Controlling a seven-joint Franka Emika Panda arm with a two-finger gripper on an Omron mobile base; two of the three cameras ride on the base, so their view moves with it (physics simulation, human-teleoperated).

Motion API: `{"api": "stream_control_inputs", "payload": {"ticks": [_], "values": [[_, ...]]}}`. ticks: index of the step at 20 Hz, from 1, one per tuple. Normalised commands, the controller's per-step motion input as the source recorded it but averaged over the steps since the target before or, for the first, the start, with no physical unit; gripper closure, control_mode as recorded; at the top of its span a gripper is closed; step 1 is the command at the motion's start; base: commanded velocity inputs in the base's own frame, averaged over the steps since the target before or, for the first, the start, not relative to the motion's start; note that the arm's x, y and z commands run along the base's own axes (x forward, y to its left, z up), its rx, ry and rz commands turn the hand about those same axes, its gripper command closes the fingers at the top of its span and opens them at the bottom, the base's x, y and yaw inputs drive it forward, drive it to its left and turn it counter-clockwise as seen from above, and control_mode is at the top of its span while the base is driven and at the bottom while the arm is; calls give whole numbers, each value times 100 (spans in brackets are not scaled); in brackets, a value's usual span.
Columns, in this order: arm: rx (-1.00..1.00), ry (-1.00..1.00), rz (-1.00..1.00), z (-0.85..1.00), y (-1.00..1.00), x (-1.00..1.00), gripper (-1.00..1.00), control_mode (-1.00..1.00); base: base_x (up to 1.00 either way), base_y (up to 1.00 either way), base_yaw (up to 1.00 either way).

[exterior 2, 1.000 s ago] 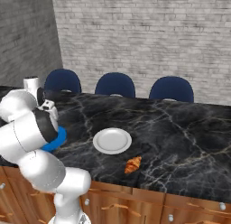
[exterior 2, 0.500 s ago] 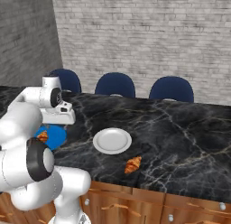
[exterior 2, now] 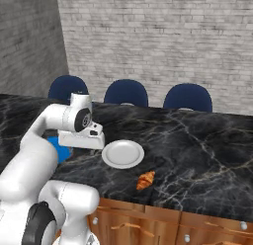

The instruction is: Place the pastries on the plates.

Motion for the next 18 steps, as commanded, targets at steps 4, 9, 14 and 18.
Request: {"api": "stream_control_inputs", "payload": {"ticks": [4,9,14,18], "values": [[0,0,-3,14,-100,-14,-100,-100,0,0,0],[0,1,-4,7,-100,-10,-100,-100,0,0,0],[0,5,-8,0,-100,-10,-100,-100,0,0,0],[0,0,-9,-11,-98,0,-100,-100,0,0,0]]}}
